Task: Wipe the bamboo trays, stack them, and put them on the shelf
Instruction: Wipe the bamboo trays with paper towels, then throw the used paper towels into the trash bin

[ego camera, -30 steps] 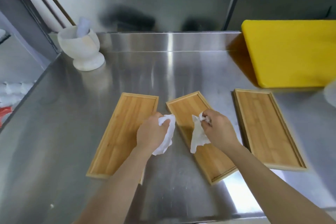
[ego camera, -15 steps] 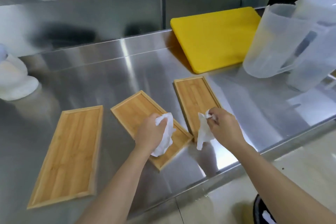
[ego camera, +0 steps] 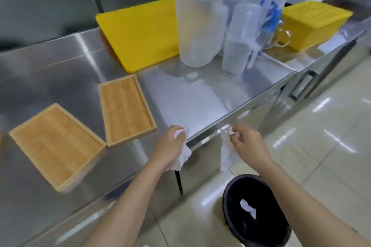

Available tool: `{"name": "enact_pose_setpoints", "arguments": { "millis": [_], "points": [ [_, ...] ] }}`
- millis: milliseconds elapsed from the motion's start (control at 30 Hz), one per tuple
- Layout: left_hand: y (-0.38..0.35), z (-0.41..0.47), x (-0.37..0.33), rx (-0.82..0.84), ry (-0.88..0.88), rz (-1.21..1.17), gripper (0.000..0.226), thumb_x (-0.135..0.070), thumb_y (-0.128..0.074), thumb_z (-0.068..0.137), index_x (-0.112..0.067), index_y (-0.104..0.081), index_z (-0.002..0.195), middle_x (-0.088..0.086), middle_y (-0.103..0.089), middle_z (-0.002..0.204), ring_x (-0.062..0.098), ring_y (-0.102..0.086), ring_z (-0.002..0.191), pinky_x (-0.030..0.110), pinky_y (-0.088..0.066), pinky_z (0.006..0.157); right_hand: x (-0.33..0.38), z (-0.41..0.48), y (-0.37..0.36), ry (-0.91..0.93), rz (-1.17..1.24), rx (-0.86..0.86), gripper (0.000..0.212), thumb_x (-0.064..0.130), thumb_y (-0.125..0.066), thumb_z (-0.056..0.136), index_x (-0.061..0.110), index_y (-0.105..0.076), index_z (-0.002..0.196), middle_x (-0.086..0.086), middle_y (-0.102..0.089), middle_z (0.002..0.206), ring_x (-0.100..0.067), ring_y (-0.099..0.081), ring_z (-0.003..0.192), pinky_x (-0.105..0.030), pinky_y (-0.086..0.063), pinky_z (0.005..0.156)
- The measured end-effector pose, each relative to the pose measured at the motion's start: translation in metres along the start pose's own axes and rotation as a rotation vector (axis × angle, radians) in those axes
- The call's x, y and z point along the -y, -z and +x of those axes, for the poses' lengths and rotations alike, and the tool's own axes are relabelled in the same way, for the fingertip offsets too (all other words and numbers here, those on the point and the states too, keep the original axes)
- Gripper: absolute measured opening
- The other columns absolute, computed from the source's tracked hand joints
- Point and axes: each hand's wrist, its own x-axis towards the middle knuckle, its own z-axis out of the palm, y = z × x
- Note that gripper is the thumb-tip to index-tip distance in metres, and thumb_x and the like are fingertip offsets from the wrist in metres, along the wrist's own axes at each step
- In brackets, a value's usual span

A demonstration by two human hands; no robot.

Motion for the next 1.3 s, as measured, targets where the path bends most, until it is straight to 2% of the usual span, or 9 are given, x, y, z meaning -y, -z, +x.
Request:
{"name": "enact_pose_setpoints", "arguments": {
  "millis": [100, 267, 433, 700, 900, 1067, 1167, 1233, 1300],
  "points": [
    [-0.058, 0.007, -0.012, 0.266, 0.131, -0.163, 0.01, -0.004, -0.033, 0.074, -0.012, -0.028, 0.071, 0.0, -0.032, 0.055, 0.018, -0.033, 0.042, 0.017, -0.03, 0.044, -0.061, -0.014, 0.026, -0.091, 0.019, -0.02, 0.016, 0.01, -0.049, 0.089, 0.007, -0.06, 0.1, 0.011, -0.039, 0.058, -0.006, -0.038, 0.053, -0.023, -0.031, 0.049],
    [-0.147, 0.02, -0.011, 0.249, 0.13, 0.17, 0.027, 0.0, -0.042, 0.083, -0.018, -0.034, 0.102, 0.009, -0.045, 0.101, 0.025, -0.046, 0.089, 0.035, -0.042, 0.076, -0.142, -0.035, 0.053, -0.249, 0.052, -0.015, 0.016, 0.011, -0.046, 0.089, 0.007, -0.059, 0.097, 0.008, -0.04, 0.058, -0.005, -0.036, 0.053, -0.024, -0.028, 0.048],
    [-0.213, 0.026, 0.008, 0.534, 0.055, 0.341, 0.016, -0.001, -0.039, 0.064, -0.016, -0.045, 0.063, 0.007, -0.044, 0.066, 0.023, -0.039, 0.062, 0.031, -0.03, 0.055, -0.21, -0.062, 0.051, -0.396, 0.093, 0.003, 0.012, 0.009, -0.042, 0.088, 0.011, -0.052, 0.092, 0.006, -0.042, 0.06, -0.012, -0.039, 0.054, -0.028, -0.031, 0.05],
    [-0.32, 0.066, 0.066, 0.3, -0.122, 0.521, 0.028, -0.013, -0.048, 0.082, -0.019, -0.06, 0.106, 0.003, -0.064, 0.098, 0.026, -0.058, 0.088, 0.037, -0.051, 0.073, -0.315, -0.081, 0.006, -0.576, 0.19, -0.173, 0.018, 0.0, -0.035, 0.088, 0.019, -0.037, 0.087, 0.003, -0.042, 0.062, -0.017, -0.04, 0.055, -0.029, -0.031, 0.049],
    [-0.408, 0.102, 0.162, 0.169, -0.342, 0.509, 0.04, -0.004, -0.049, 0.087, -0.021, -0.054, 0.123, -0.002, -0.058, 0.109, 0.023, -0.055, 0.087, 0.031, -0.042, 0.071, -0.401, -0.06, -0.094, -0.662, 0.236, -0.306, 0.021, -0.001, -0.036, 0.087, 0.016, -0.046, 0.096, 0.002, -0.048, 0.09, -0.02, -0.045, 0.082, -0.03, -0.034, 0.065],
    [-0.463, 0.132, 0.277, 0.277, -0.326, 0.649, 0.047, -0.004, -0.047, 0.088, -0.018, -0.047, 0.132, 0.007, -0.055, 0.119, 0.026, -0.057, 0.089, 0.033, -0.043, 0.071, -0.472, -0.06, -0.202, -0.684, 0.245, -0.344, 0.021, 0.001, -0.04, 0.083, 0.016, -0.045, 0.07, 0.002, -0.049, 0.068, -0.028, -0.049, 0.072, -0.042, -0.042, 0.065],
    [-0.484, 0.148, 0.344, 0.754, -0.242, 1.212, 0.07, -0.038, -0.046, 0.091, -0.022, -0.01, 0.149, 0.011, -0.019, 0.155, 0.029, -0.02, 0.141, 0.038, -0.016, 0.115, -0.509, -0.078, -0.27, -0.657, -0.077, 0.143, 0.031, 0.022, -0.045, 0.087, 0.012, -0.049, 0.117, -0.011, -0.057, 0.121, -0.033, -0.045, 0.123, -0.041, -0.038, 0.099],
    [-0.486, 0.151, 0.365, 1.168, -0.024, 1.491, 0.084, -0.056, -0.044, 0.087, -0.023, 0.001, 0.15, 0.009, 0.003, 0.16, 0.029, 0.009, 0.146, 0.043, 0.007, 0.118, -0.526, -0.093, -0.3, -0.628, -0.214, 0.6, 0.07, 0.042, -0.043, 0.09, 0.017, -0.008, 0.146, -0.009, -0.01, 0.157, -0.024, -0.005, 0.145, -0.043, -0.009, 0.117],
    [-0.483, 0.152, 0.37, 1.249, 0.052, 1.543, 0.081, -0.058, -0.044, 0.086, -0.022, -0.01, 0.15, 0.01, -0.008, 0.16, 0.029, -0.002, 0.146, 0.043, -0.001, 0.119, -0.525, -0.096, -0.302, -0.649, -0.174, 0.846, 0.077, 0.047, -0.043, 0.089, 0.025, 0.002, 0.146, -0.005, -0.004, 0.158, -0.024, -0.008, 0.144, -0.044, -0.008, 0.116]
  ]
}}
